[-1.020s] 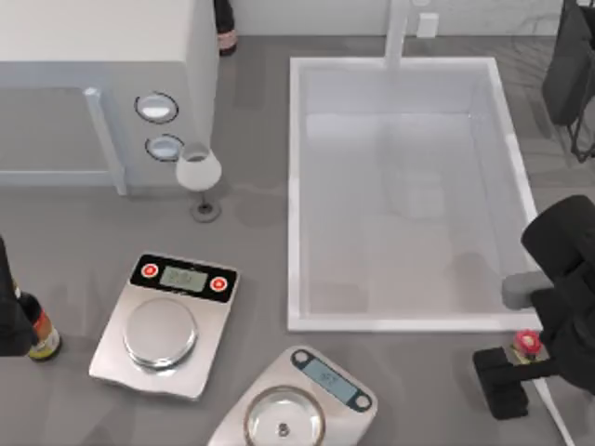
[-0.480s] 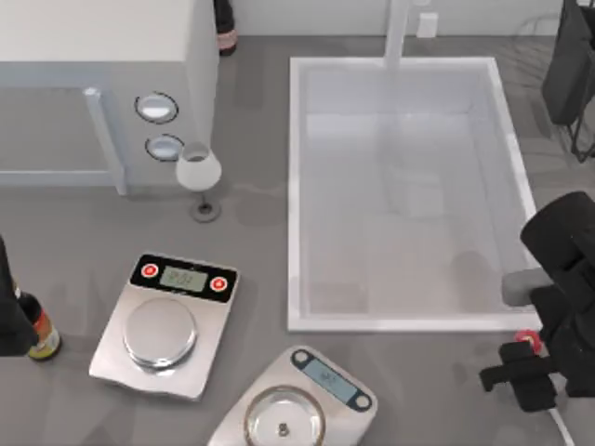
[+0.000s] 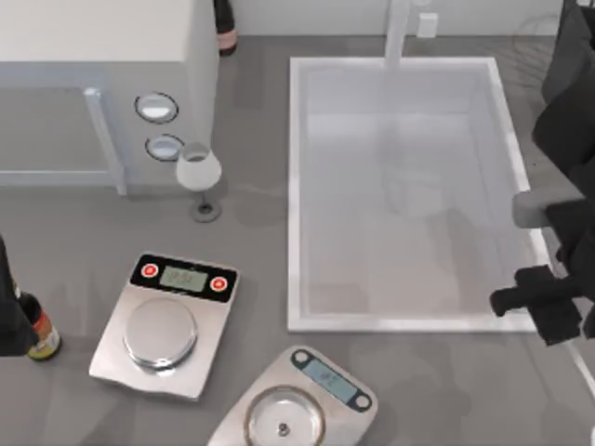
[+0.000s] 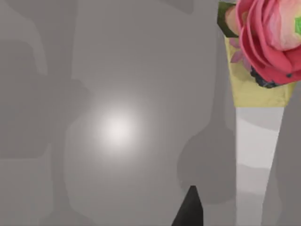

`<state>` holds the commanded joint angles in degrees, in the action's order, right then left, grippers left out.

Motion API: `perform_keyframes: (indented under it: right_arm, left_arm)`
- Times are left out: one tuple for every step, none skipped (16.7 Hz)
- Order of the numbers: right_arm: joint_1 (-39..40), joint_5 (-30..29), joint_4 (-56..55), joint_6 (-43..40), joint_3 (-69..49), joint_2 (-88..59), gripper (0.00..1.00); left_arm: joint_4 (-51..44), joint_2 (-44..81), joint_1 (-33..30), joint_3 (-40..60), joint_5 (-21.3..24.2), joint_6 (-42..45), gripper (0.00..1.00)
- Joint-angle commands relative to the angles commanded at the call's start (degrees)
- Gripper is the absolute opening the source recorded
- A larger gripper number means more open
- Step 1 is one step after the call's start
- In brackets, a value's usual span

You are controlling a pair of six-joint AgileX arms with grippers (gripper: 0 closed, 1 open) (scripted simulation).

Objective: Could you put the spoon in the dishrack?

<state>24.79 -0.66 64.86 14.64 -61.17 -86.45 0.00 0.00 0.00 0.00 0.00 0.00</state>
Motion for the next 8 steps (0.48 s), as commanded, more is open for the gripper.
perform_keyframes:
  right_arm:
    - [-0.1, 0.0, 4.6, -0.1, -3.2, 0.8, 0.00]
    - [-0.1, 0.0, 8.8, -0.2, -6.3, 1.7, 0.00]
    - [-0.2, 0.0, 12.3, -0.3, -9.2, 2.6, 0.00]
    - [-0.3, 0.1, 15.3, -0.4, -11.8, 3.5, 0.00]
    - [-0.4, 0.1, 17.7, -0.5, -14.0, 4.4, 0.00]
    - [-0.5, 0.1, 19.4, -0.6, -15.7, 5.2, 0.00]
    - [-0.6, 0.1, 20.6, -0.7, -16.9, 5.8, 0.00]
    - [-0.6, 0.1, 21.2, -0.7, -17.4, 6.1, 0.00]
  left_arm:
    - [0.0, 0.0, 0.0, 0.0, 0.0, 0.0, 1.00]
    - [0.0, 0.0, 0.0, 0.0, 0.0, 0.0, 1.00]
    - [0.0, 0.0, 0.0, 0.0, 0.0, 0.0, 1.00]
    - [0.0, 0.0, 0.0, 0.0, 0.0, 0.0, 1.00]
    - [0.0, 0.0, 0.0, 0.0, 0.0, 0.0, 1.00]
    - [0.0, 0.0, 0.0, 0.0, 0.0, 0.0, 1.00]
    - [0.0, 0.0, 0.0, 0.0, 0.0, 0.0, 1.00]
    - [0.0, 0.0, 0.0, 0.0, 0.0, 0.0, 1.00]
